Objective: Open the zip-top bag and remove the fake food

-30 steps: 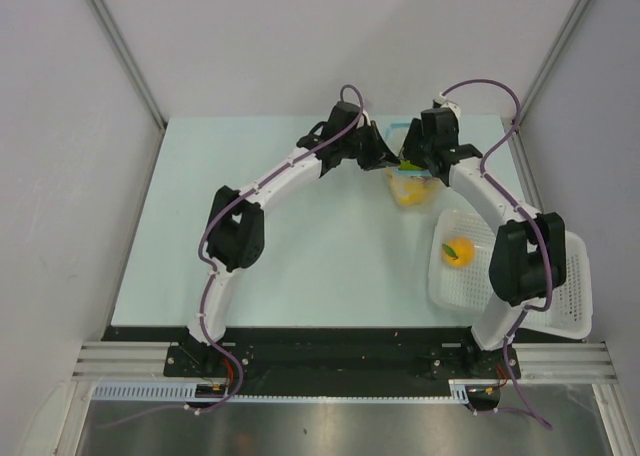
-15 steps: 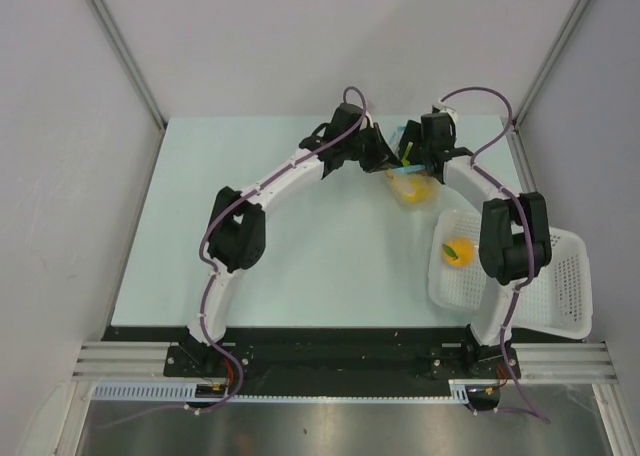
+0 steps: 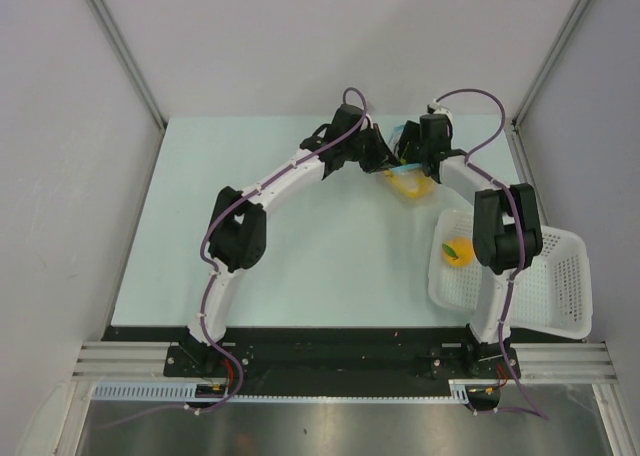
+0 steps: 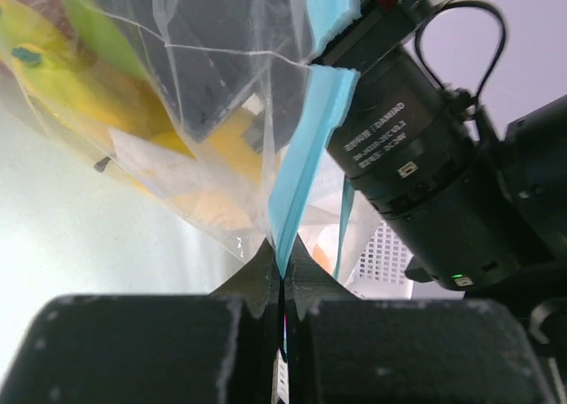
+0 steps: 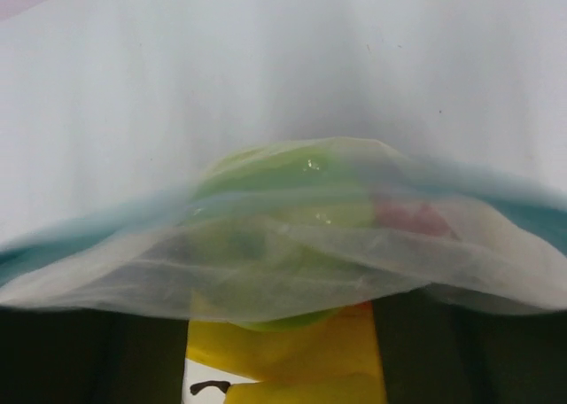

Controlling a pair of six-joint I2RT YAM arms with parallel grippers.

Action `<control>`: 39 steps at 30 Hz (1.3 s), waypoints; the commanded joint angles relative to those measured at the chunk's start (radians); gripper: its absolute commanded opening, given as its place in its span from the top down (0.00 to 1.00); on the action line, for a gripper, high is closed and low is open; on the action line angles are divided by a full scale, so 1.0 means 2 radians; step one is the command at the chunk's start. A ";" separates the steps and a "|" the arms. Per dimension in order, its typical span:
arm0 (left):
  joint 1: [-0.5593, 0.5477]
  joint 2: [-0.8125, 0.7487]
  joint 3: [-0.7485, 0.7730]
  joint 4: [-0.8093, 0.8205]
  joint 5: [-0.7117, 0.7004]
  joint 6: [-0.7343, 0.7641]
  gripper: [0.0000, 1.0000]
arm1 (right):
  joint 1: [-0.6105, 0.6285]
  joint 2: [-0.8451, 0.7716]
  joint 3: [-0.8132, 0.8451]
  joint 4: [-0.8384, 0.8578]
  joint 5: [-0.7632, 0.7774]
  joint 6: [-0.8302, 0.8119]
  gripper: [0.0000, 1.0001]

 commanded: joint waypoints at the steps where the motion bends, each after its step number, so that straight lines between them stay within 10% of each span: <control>1: 0.000 -0.013 0.017 0.002 0.018 0.005 1.00 | -0.005 0.001 0.053 -0.016 0.012 -0.013 0.56; 15: 0.008 -0.017 0.035 -0.019 -0.002 0.032 1.00 | 0.043 -0.102 0.085 -0.219 0.055 -0.006 0.65; 39: 0.030 -0.023 0.009 -0.002 0.011 0.008 1.00 | 0.028 -0.179 0.140 -0.268 -0.064 0.001 0.75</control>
